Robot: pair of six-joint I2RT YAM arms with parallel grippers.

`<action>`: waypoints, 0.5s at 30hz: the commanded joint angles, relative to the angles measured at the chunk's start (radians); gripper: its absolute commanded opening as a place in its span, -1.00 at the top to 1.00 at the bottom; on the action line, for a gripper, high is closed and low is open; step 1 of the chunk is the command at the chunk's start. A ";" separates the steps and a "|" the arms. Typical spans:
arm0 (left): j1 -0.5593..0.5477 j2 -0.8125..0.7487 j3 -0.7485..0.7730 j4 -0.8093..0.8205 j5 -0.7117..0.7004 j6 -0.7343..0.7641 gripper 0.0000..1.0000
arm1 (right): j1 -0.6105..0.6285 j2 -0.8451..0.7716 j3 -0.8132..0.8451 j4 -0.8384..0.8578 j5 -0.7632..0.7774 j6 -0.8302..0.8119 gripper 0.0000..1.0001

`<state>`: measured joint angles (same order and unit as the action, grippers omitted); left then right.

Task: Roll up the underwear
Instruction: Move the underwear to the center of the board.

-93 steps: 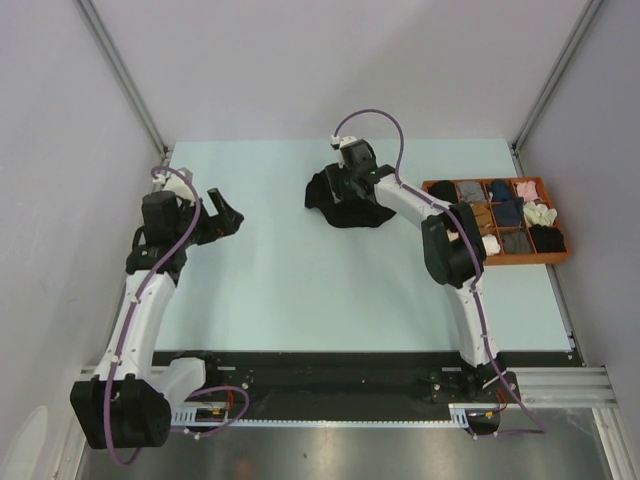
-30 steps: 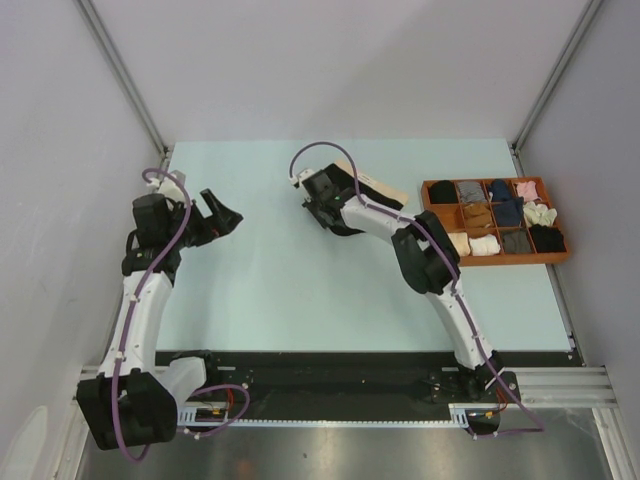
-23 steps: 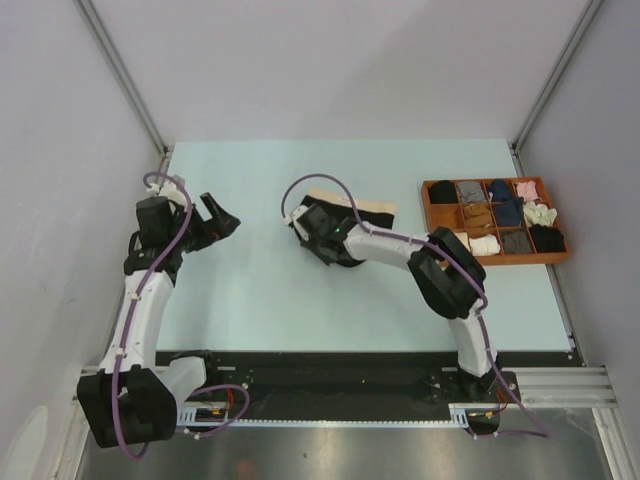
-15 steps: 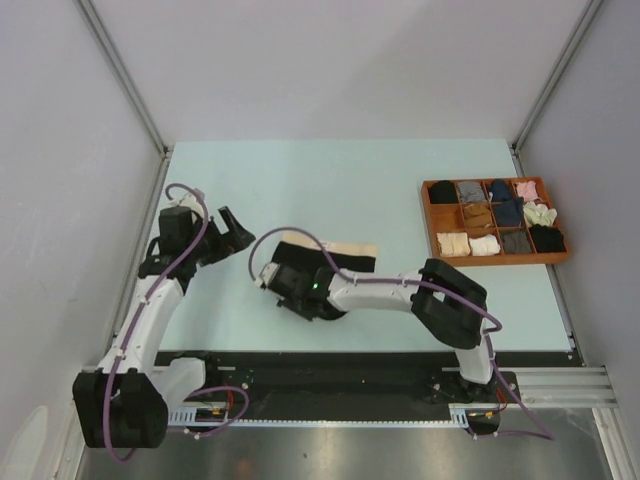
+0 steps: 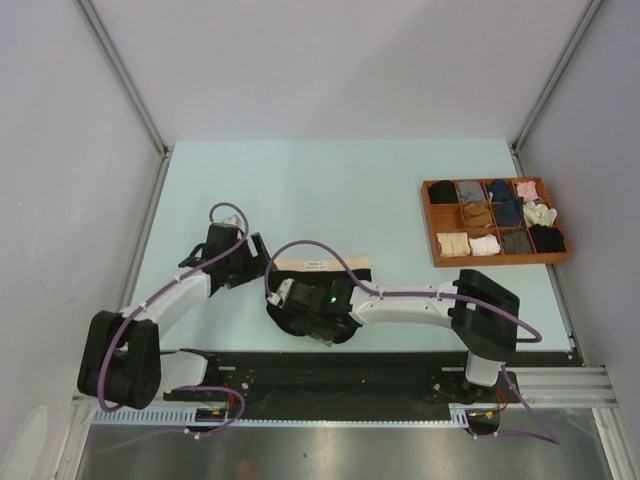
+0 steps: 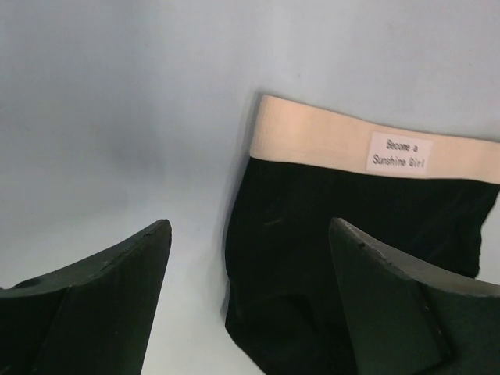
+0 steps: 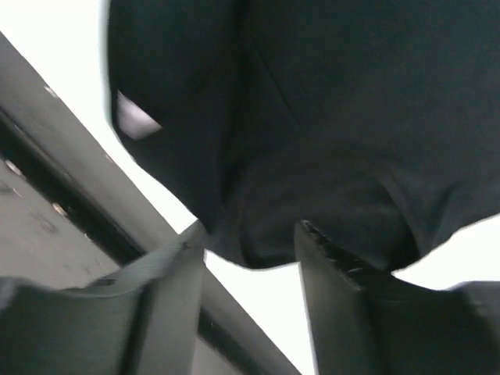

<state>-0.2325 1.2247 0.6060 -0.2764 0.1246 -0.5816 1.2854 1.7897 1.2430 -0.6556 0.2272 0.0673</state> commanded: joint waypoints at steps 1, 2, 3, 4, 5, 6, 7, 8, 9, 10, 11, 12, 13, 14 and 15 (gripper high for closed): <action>-0.011 0.050 0.008 0.092 -0.082 -0.014 -0.70 | -0.032 -0.119 -0.007 -0.061 -0.043 -0.029 -0.25; -0.011 0.076 0.003 0.124 -0.074 -0.014 -0.67 | -0.041 -0.137 -0.005 -0.064 -0.070 -0.029 -0.27; -0.011 0.088 0.001 0.141 -0.065 -0.015 -0.63 | -0.072 -0.176 -0.007 -0.062 -0.078 -0.026 -0.33; -0.014 0.105 0.005 0.155 -0.063 -0.015 -0.58 | -0.092 -0.190 -0.005 -0.056 -0.087 -0.018 -0.34; -0.016 0.119 0.006 0.176 -0.066 -0.015 -0.58 | -0.116 -0.203 -0.005 -0.050 -0.104 0.000 -0.34; -0.016 0.148 0.011 0.186 -0.066 -0.015 -0.52 | -0.141 -0.217 -0.007 -0.042 -0.107 0.015 -0.34; -0.016 0.160 0.015 0.197 -0.062 -0.012 -0.49 | -0.205 -0.225 -0.007 -0.036 -0.112 0.028 -0.34; -0.016 0.173 0.021 0.215 -0.057 -0.011 -0.45 | -0.236 -0.228 -0.007 -0.020 -0.112 0.041 -0.34; -0.016 0.200 0.024 0.224 -0.045 -0.009 -0.37 | -0.271 -0.227 -0.007 -0.012 -0.114 0.081 -0.32; -0.016 0.211 0.029 0.233 -0.037 -0.008 -0.34 | -0.332 -0.224 -0.005 -0.003 -0.115 0.095 -0.31; -0.019 0.226 0.035 0.252 -0.031 -0.009 -0.29 | -0.366 -0.220 -0.007 0.010 -0.117 0.112 -0.29; -0.019 0.239 0.041 0.256 -0.023 -0.008 -0.25 | -0.394 -0.214 -0.007 0.017 -0.111 0.144 -0.29; -0.021 0.265 0.050 0.263 -0.025 -0.009 -0.25 | -0.455 -0.204 -0.007 0.025 -0.115 0.158 -0.27; -0.022 0.275 0.057 0.264 -0.023 -0.008 -0.23 | -0.481 -0.197 -0.008 0.033 -0.118 0.167 -0.26; -0.024 0.289 0.061 0.266 -0.022 -0.004 -0.14 | -0.504 -0.190 -0.008 0.039 -0.127 0.172 -0.24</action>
<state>-0.2451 1.4563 0.6353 -0.0540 0.0891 -0.5865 0.8711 1.5841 1.2266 -0.6540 0.1181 0.1604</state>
